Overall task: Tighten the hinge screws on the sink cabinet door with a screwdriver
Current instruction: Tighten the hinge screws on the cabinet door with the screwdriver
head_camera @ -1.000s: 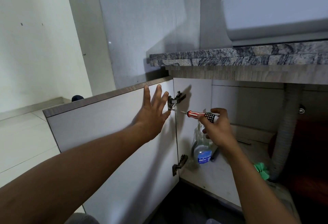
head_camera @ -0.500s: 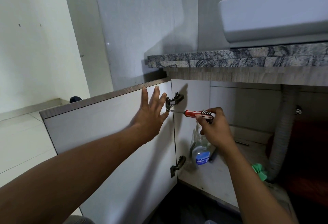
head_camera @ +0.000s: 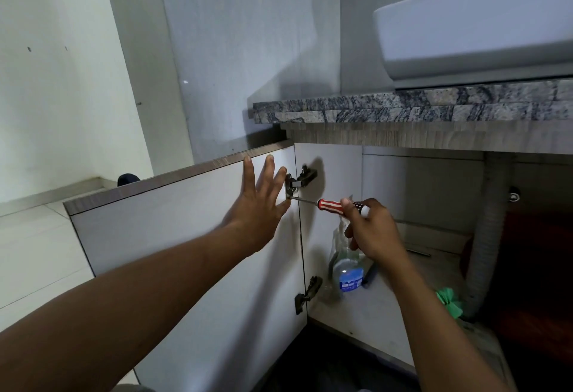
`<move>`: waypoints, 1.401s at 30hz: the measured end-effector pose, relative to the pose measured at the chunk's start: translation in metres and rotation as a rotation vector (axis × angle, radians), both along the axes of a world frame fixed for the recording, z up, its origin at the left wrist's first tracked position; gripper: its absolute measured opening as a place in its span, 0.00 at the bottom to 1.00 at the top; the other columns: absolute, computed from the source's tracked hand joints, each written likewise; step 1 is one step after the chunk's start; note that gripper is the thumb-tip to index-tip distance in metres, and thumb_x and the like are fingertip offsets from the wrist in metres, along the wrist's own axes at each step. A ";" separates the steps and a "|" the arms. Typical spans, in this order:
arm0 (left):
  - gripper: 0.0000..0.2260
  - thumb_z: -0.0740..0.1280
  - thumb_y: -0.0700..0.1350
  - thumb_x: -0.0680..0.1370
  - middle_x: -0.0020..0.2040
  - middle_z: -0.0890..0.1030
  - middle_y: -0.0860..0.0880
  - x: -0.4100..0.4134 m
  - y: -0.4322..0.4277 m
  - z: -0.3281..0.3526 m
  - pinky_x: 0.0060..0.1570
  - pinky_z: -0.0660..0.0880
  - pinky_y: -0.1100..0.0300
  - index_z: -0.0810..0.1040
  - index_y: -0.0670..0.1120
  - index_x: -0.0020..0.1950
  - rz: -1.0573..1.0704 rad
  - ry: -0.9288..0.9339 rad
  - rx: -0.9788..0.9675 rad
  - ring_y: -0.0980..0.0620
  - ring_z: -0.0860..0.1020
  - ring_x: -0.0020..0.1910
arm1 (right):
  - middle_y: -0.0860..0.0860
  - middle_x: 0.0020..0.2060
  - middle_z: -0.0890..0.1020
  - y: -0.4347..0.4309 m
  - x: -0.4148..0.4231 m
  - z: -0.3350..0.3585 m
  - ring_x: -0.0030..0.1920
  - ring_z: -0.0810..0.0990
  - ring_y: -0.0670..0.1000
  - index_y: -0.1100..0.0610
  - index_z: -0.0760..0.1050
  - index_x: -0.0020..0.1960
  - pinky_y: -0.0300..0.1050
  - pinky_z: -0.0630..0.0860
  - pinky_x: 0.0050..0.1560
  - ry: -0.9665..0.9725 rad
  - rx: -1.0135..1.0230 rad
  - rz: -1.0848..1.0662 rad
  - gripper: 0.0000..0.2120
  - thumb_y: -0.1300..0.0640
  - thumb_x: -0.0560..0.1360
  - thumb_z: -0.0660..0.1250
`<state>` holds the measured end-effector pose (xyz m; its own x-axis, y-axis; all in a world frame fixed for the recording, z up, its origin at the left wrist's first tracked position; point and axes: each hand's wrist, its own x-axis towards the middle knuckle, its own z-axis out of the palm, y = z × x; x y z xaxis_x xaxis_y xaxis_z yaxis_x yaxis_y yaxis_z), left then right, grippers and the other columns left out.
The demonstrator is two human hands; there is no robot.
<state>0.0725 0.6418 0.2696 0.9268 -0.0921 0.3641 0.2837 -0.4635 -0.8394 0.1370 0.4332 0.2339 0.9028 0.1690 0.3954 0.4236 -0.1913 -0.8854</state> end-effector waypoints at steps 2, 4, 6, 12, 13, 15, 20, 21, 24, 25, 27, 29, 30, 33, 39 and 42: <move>0.33 0.58 0.64 0.80 0.81 0.39 0.32 0.000 0.001 0.000 0.63 0.37 0.15 0.52 0.58 0.82 0.002 -0.001 0.005 0.20 0.35 0.75 | 0.58 0.41 0.81 -0.002 0.001 0.000 0.33 0.79 0.52 0.56 0.69 0.57 0.34 0.73 0.25 0.038 0.069 0.076 0.15 0.50 0.78 0.68; 0.33 0.59 0.64 0.80 0.81 0.39 0.32 0.000 0.001 0.000 0.63 0.37 0.16 0.52 0.57 0.82 -0.001 -0.005 0.000 0.21 0.35 0.75 | 0.59 0.42 0.80 -0.003 0.001 0.002 0.33 0.79 0.51 0.56 0.68 0.58 0.35 0.73 0.25 0.036 0.081 0.094 0.14 0.54 0.77 0.68; 0.33 0.59 0.64 0.80 0.81 0.39 0.32 0.000 0.001 0.000 0.63 0.36 0.16 0.52 0.57 0.82 0.002 -0.003 -0.002 0.21 0.35 0.75 | 0.58 0.39 0.82 -0.001 0.001 0.004 0.30 0.79 0.49 0.58 0.70 0.55 0.34 0.72 0.23 0.004 0.018 0.036 0.13 0.50 0.78 0.67; 0.34 0.59 0.64 0.80 0.80 0.39 0.32 0.000 0.000 0.000 0.62 0.36 0.15 0.52 0.57 0.82 0.008 0.001 0.008 0.20 0.35 0.75 | 0.56 0.39 0.81 -0.001 0.001 0.001 0.33 0.81 0.53 0.57 0.69 0.57 0.42 0.75 0.29 0.016 -0.066 -0.006 0.20 0.42 0.77 0.64; 0.34 0.59 0.64 0.80 0.80 0.39 0.32 0.000 0.000 0.000 0.62 0.36 0.15 0.51 0.57 0.82 0.008 0.001 0.008 0.20 0.35 0.75 | 0.55 0.41 0.80 -0.002 0.001 0.000 0.35 0.80 0.53 0.55 0.66 0.59 0.42 0.76 0.30 0.022 -0.029 0.021 0.19 0.46 0.77 0.67; 0.33 0.59 0.64 0.80 0.80 0.39 0.32 0.001 0.001 0.000 0.62 0.36 0.15 0.51 0.57 0.82 0.011 -0.004 0.008 0.20 0.35 0.75 | 0.53 0.44 0.79 0.000 0.002 0.001 0.38 0.80 0.53 0.54 0.65 0.59 0.48 0.80 0.36 -0.017 -0.048 -0.002 0.18 0.50 0.76 0.70; 0.33 0.58 0.64 0.80 0.80 0.39 0.31 0.001 0.001 -0.001 0.62 0.36 0.15 0.51 0.57 0.82 0.011 -0.001 0.010 0.20 0.35 0.75 | 0.58 0.40 0.82 0.006 0.004 -0.003 0.39 0.82 0.57 0.62 0.74 0.57 0.49 0.80 0.38 0.005 -0.149 -0.205 0.31 0.34 0.75 0.60; 0.33 0.58 0.64 0.80 0.80 0.39 0.31 0.000 0.001 -0.001 0.62 0.36 0.15 0.51 0.57 0.82 0.010 0.000 0.011 0.20 0.35 0.75 | 0.58 0.39 0.82 0.007 0.004 -0.005 0.38 0.82 0.57 0.62 0.75 0.56 0.47 0.79 0.36 0.015 -0.175 -0.227 0.32 0.32 0.75 0.59; 0.34 0.59 0.65 0.79 0.80 0.39 0.31 0.000 0.001 -0.001 0.62 0.36 0.15 0.51 0.57 0.82 0.009 -0.002 0.010 0.20 0.35 0.75 | 0.55 0.41 0.81 0.006 0.003 -0.006 0.36 0.82 0.53 0.59 0.72 0.58 0.45 0.78 0.35 -0.009 -0.138 -0.158 0.26 0.37 0.75 0.64; 0.34 0.59 0.65 0.79 0.80 0.39 0.31 0.000 0.001 -0.001 0.62 0.36 0.15 0.52 0.57 0.82 0.010 -0.001 0.008 0.20 0.35 0.74 | 0.55 0.43 0.81 0.006 0.002 -0.005 0.37 0.81 0.52 0.56 0.70 0.60 0.45 0.78 0.34 -0.006 -0.069 -0.095 0.23 0.42 0.75 0.68; 0.34 0.60 0.65 0.79 0.80 0.39 0.32 0.000 0.001 -0.001 0.62 0.36 0.16 0.52 0.57 0.82 0.009 -0.003 0.000 0.20 0.35 0.75 | 0.54 0.45 0.80 0.005 0.001 -0.001 0.39 0.81 0.52 0.54 0.67 0.60 0.47 0.79 0.36 -0.024 -0.018 -0.032 0.20 0.51 0.74 0.72; 0.34 0.59 0.64 0.80 0.80 0.39 0.32 0.000 0.000 -0.001 0.63 0.36 0.16 0.52 0.57 0.82 0.004 -0.005 -0.003 0.20 0.35 0.75 | 0.54 0.42 0.81 0.005 0.000 0.001 0.39 0.82 0.54 0.56 0.70 0.56 0.52 0.82 0.39 -0.056 -0.070 -0.076 0.18 0.48 0.75 0.71; 0.33 0.59 0.64 0.80 0.80 0.39 0.32 0.000 0.000 -0.001 0.63 0.36 0.16 0.52 0.57 0.82 0.003 -0.004 0.000 0.20 0.35 0.75 | 0.55 0.40 0.81 0.005 -0.002 0.002 0.39 0.82 0.56 0.58 0.72 0.55 0.53 0.82 0.39 -0.047 -0.098 -0.113 0.20 0.42 0.75 0.68; 0.34 0.59 0.64 0.80 0.80 0.39 0.31 0.000 0.000 -0.001 0.63 0.36 0.15 0.51 0.57 0.82 0.009 -0.008 0.009 0.20 0.35 0.75 | 0.58 0.39 0.82 0.007 -0.005 0.000 0.37 0.83 0.58 0.62 0.74 0.55 0.50 0.81 0.38 -0.005 -0.169 -0.190 0.30 0.34 0.74 0.61; 0.35 0.59 0.65 0.79 0.80 0.38 0.31 0.002 0.000 -0.002 0.63 0.36 0.16 0.49 0.57 0.82 0.021 -0.006 0.000 0.20 0.34 0.74 | 0.55 0.46 0.81 0.005 -0.002 0.003 0.38 0.82 0.52 0.53 0.65 0.61 0.37 0.75 0.29 0.001 0.051 0.008 0.18 0.59 0.76 0.70; 0.35 0.59 0.65 0.79 0.80 0.37 0.32 0.002 0.000 -0.002 0.62 0.36 0.16 0.49 0.57 0.82 0.023 -0.001 -0.009 0.20 0.34 0.74 | 0.55 0.45 0.82 0.008 -0.001 0.004 0.36 0.83 0.53 0.57 0.70 0.58 0.33 0.72 0.25 0.006 0.054 -0.040 0.14 0.55 0.77 0.69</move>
